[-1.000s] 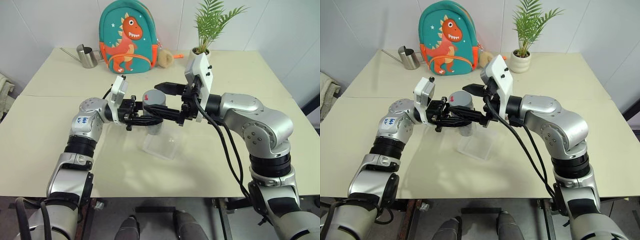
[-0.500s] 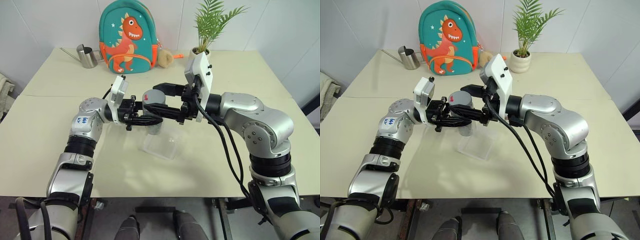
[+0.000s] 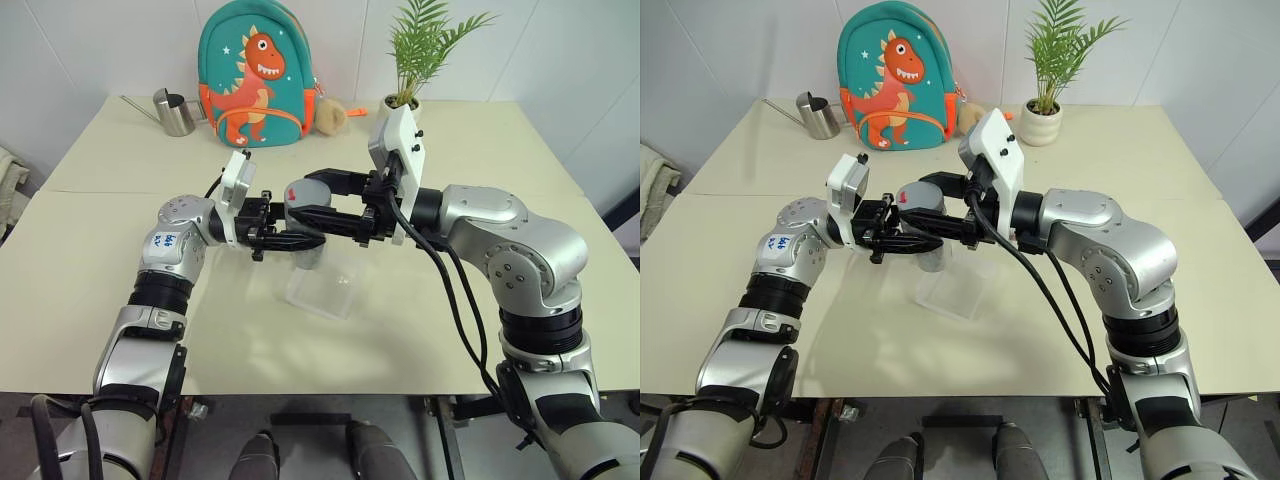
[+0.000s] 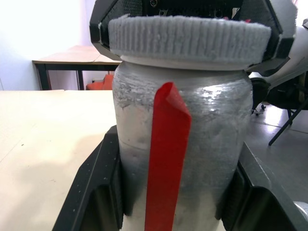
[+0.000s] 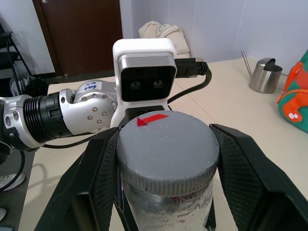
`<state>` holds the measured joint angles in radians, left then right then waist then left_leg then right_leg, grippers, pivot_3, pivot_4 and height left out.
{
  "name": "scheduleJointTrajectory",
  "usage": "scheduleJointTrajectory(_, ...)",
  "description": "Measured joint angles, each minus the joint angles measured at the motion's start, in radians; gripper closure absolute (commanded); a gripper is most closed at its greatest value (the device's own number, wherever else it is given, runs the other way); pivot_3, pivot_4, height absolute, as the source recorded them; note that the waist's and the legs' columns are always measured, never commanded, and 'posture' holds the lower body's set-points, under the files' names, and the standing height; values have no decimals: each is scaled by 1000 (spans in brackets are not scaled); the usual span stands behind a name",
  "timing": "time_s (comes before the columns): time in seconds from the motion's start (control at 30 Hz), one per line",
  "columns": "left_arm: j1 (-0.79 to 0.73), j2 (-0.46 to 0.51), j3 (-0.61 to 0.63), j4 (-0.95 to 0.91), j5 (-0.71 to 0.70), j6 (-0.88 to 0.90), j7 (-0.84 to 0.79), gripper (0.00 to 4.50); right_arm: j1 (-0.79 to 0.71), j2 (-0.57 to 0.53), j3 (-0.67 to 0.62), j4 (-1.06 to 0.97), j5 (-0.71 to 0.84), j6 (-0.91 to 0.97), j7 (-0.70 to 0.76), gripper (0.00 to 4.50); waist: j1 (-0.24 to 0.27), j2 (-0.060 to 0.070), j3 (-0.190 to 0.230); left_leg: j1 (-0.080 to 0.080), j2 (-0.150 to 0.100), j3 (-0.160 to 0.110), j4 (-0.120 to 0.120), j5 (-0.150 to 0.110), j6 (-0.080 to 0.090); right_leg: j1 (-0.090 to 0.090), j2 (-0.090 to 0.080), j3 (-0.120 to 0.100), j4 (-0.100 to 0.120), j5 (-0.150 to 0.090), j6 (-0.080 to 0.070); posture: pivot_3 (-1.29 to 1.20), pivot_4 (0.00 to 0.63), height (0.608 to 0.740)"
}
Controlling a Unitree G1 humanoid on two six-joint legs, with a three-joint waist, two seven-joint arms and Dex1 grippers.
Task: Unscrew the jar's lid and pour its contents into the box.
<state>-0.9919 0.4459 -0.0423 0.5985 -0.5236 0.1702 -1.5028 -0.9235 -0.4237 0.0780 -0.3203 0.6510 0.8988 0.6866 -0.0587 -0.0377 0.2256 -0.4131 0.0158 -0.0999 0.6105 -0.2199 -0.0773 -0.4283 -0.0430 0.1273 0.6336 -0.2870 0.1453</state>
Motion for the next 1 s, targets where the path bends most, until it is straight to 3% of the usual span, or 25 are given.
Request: scheduleJointTrajectory(1.0, 20, 4, 28, -51, 0, 41, 0, 2502, -114, -45, 35, 97, -2, -4, 100, 1849, 0, 0, 0, 0, 0, 0, 0, 0, 0, 0, 0, 0, 0, 0, 0, 0, 150, 740)
